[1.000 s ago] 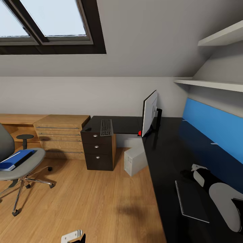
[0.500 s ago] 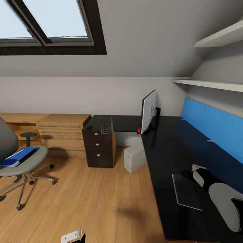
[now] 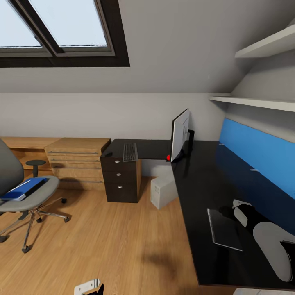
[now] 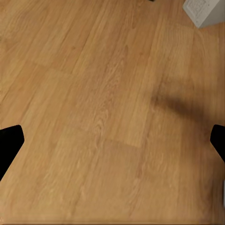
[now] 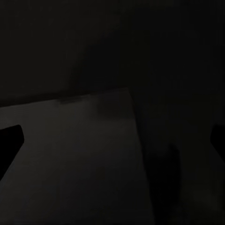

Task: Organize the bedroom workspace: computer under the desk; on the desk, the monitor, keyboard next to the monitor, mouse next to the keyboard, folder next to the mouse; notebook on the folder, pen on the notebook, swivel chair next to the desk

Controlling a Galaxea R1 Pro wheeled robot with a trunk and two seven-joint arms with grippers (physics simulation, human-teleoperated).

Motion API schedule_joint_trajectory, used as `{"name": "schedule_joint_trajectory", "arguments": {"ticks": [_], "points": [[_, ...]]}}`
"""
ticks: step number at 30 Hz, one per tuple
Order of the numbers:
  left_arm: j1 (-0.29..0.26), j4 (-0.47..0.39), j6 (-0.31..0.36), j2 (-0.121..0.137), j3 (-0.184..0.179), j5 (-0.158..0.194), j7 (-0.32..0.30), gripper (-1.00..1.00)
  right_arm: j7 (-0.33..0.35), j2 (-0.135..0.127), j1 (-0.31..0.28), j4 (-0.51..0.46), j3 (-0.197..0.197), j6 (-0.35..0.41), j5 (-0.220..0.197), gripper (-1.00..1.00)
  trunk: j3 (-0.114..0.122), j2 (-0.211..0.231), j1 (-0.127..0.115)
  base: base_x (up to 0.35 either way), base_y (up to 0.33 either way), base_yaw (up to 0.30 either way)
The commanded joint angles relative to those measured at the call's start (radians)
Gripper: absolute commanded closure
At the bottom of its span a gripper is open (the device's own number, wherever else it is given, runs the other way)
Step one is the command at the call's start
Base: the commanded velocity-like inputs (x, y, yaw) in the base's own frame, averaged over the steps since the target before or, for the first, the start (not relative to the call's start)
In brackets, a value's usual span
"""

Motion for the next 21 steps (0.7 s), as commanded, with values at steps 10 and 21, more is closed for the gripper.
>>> {"name": "schedule_joint_trajectory", "arguments": {"ticks": [10,21], "points": [[0.0,-0.001,0.001,0.001,-0.004,0.009,0.009,-1.0,-0.002,0.0,0.0,-0.003,-0.004,0.0,-0.012,-1.0,-0.001,-0.001,0.0,-0.012,0.0,0.0],[0.001,0.007,0.003,0.001,-0.005,0.01,0.01,-1.0,0.004,-0.001,0.0,-0.007,-0.006,-0.034,-0.012,-1.0,-0.001,-0.001,0.0,0.121,0.0,0.0]]}}
